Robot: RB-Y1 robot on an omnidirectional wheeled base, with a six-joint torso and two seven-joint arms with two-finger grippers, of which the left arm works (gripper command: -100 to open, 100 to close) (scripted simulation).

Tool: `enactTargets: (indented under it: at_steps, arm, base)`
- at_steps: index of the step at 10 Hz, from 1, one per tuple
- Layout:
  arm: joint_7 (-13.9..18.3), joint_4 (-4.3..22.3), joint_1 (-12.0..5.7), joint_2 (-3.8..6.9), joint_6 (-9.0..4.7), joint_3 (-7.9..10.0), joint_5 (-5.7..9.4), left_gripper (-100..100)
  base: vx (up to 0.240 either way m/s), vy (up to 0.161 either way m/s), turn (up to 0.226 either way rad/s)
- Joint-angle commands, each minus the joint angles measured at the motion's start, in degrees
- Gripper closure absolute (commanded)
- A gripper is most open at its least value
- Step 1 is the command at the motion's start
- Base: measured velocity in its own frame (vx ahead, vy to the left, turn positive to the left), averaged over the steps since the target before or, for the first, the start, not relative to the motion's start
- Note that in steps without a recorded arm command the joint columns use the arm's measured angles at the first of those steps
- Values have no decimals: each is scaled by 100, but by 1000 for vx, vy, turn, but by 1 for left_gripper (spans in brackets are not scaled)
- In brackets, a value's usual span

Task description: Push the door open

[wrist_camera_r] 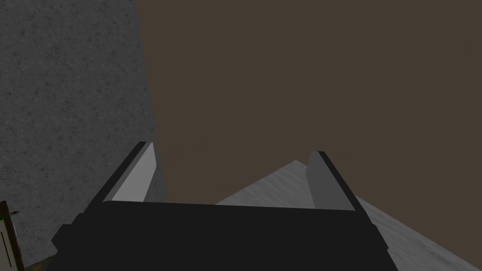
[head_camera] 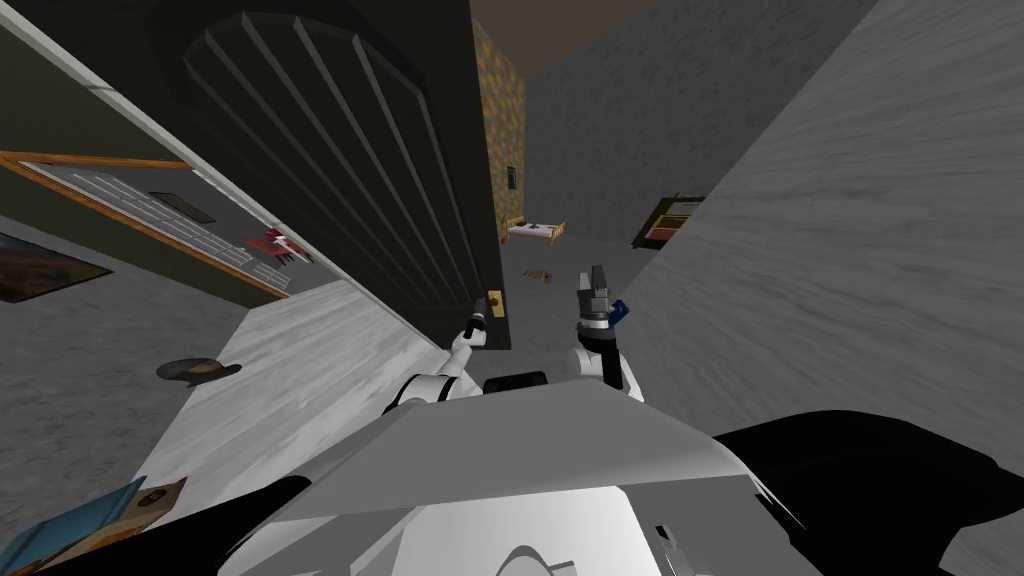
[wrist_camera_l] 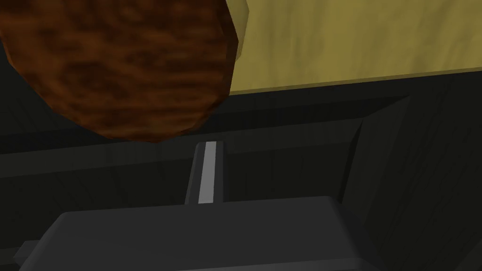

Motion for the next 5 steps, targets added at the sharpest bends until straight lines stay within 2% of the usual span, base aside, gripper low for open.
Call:
enactTargets:
  at_steps: [1,2,3,4,5]
  arm:
    - [-174,-139,71,28,45,56,136,-100]
    - [-334,-155,74,57,38,124,286,-100]
    - [-420,-164,76,68,34,161,368,-100]
    - [-600,-182,79,82,27,238,538,-100]
    - [-695,-191,81,84,22,278,626,-100]
  base:
    - [-158,20,-120]
    - [-148,24,-146]
    - [-123,30,-180]
    - [-161,29,-162]
    - [-141,44,-203]
